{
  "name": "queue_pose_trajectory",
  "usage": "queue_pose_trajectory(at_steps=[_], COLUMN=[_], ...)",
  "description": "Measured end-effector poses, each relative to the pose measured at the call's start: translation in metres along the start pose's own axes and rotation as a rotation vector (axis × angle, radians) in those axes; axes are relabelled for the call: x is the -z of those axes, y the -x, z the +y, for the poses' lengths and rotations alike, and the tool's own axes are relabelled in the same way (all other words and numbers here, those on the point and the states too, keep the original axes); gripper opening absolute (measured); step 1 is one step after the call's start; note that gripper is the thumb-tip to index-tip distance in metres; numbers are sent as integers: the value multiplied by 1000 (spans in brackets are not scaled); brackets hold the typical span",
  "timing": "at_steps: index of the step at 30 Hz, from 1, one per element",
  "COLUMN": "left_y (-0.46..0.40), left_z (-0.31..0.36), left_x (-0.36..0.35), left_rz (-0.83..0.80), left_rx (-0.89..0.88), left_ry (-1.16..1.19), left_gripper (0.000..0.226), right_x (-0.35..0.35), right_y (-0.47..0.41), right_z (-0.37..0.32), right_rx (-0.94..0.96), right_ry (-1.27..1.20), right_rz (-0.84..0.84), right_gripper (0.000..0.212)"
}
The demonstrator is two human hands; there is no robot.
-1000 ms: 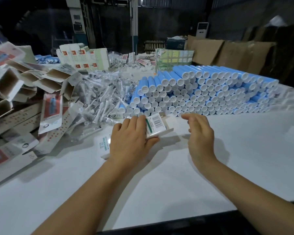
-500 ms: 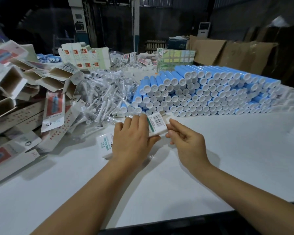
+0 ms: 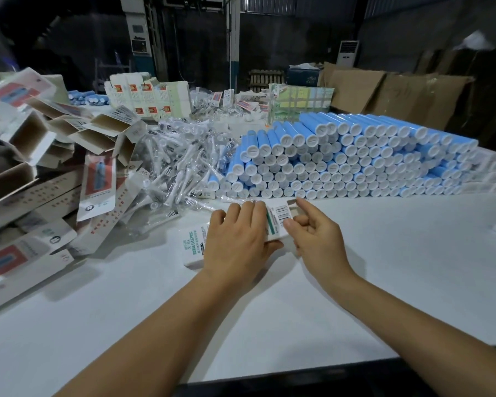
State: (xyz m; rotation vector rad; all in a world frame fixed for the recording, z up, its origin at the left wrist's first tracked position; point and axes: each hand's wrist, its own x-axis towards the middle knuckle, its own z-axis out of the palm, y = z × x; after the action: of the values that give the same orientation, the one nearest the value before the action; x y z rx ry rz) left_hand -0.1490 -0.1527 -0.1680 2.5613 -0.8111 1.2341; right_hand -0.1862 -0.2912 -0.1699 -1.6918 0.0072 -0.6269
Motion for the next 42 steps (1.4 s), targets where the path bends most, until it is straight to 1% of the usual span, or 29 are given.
queue_pose_trajectory(at_steps=[4,6,9,13,16,18,20,21,22,23,24,25,26,27,29,31,32,33,35,36,37,39,42], left_y=[-1,-1,-1,-1,-2,-3,-3,-3,-3,-2,-2,-3,-3,-3,-2,0,1,2,3,4,4,4,5], left_z=[3,4,6,7,6,4,3,3,3,3,5,7,9,11,14,15,15,15,17,17,18,19,20], left_x=[0,0,1,2,3,4,5,5,6,6,6,6,6,7,7,6,5,4,4,4,5,6,6], left_rz=[0,-3,-9,-20,-33,-27,-13,-7,-2,0,0,-4,-7,-6,-5,-16,-20,-27,-41,-43,-44,-49,-53], left_rx=[5,6,-3,-9,14,37,58,64,67,68,66,62,55,47,32,13,2,-9,-37,-47,-50,-49,-59], left_ry=[-5,-7,-18,-29,-11,18,31,37,42,47,50,53,56,54,36,14,1,-13,-32,-36,-41,-56,-94], left_gripper=[63,63,62,61,61,63,65,65,65,65,65,65,65,63,63,67,70,73,76,76,75,72,68], right_x=[1,-1,-5,-5,-3,1,5,7,9,11,13,13,13,11,6,3,3,3,1,-1,-3,-4,-3], right_y=[0,2,5,6,4,2,0,-3,-7,-10,-14,-16,-17,-16,-13,-9,-7,-5,0,3,4,5,7], right_z=[1,-1,-5,-8,-8,-9,-10,-10,-10,-9,-9,-9,-10,-11,-9,-5,-2,-1,1,1,1,2,1], right_rx=[-36,-39,-11,35,85,126,128,81,-15,-145,-298,-441,-559,-591,-496,-381,-314,-240,-75,0,56,94,79], right_ry=[-58,-25,67,111,184,212,176,136,46,-133,-400,-672,-850,-874,-821,-777,-673,-494,-18,162,279,357,415], right_rz=[49,50,36,26,2,50,184,260,305,309,255,137,27,-64,-123,-91,-62,-28,13,11,10,10,-15], right_gripper=[26,21,24,26,23,20,33,41,48,52,53,47,39,33,26,20,15,13,19,23,26,34,43])
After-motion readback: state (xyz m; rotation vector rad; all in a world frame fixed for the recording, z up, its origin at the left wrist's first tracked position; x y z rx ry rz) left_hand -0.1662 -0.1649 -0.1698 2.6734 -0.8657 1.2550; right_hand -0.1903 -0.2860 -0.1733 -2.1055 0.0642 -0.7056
